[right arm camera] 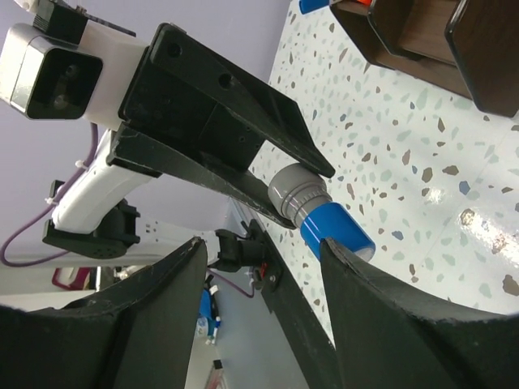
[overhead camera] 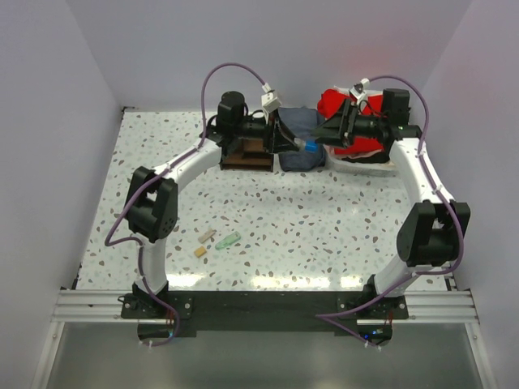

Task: Sort the stationery into containers
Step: Place the stationery in the storage box.

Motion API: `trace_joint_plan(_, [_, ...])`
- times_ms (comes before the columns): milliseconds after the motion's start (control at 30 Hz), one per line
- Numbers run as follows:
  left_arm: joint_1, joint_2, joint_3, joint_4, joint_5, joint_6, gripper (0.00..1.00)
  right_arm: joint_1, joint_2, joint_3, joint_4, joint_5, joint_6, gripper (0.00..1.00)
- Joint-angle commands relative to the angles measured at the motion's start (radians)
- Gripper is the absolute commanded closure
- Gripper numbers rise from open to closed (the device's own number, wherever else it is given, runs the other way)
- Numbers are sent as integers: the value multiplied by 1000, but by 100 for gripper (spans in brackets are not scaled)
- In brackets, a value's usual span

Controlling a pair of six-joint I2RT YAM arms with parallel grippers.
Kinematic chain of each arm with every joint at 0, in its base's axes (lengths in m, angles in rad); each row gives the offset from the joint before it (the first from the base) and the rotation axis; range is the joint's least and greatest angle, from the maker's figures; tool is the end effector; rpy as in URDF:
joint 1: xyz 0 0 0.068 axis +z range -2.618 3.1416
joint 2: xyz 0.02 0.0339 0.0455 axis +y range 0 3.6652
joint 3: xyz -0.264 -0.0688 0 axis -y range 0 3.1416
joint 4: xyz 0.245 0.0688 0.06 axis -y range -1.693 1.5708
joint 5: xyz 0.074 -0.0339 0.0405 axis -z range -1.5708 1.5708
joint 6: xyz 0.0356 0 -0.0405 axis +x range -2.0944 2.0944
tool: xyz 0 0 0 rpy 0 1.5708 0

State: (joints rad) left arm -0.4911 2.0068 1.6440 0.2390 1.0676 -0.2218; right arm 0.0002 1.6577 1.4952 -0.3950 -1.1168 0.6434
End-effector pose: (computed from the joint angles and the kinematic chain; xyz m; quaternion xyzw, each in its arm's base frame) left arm 0.4018 -0.2502 0.3107 0.4204 0.5942 -0.5562 0.4010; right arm 0.3704 0.0321 0.3487 -0.0095 0.7848 0.5696 0.2439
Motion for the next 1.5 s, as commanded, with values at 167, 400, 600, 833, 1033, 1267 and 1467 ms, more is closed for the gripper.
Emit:
trace_joint_plan(167, [5, -34, 34, 66, 25, -24, 100, -51, 11, 43, -2, 9, -43, 39])
trace_joint_plan(400, [6, -19, 42, 138, 28, -86, 100, -52, 16, 7, -1, -5, -33, 39])
trace_joint_plan(600, [5, 15, 76, 201, 29, -148, 100, -48, 22, 5, -2, -5, -30, 39])
trace_joint_plan(833, [-3, 33, 91, 246, 34, -188, 100, -42, 27, -7, 19, -9, -13, 40])
trace_joint_plan(1033, [-14, 46, 88, 286, 35, -214, 100, -32, 31, -7, 39, -23, 5, 47])
trace_joint_plan(1267, [-18, 61, 92, 301, 35, -226, 100, -23, 37, -13, 70, -37, 36, 54])
trace_joint_plan(1467, [-17, 72, 89, 301, 35, -228, 100, -23, 42, -15, 81, -49, 42, 75])
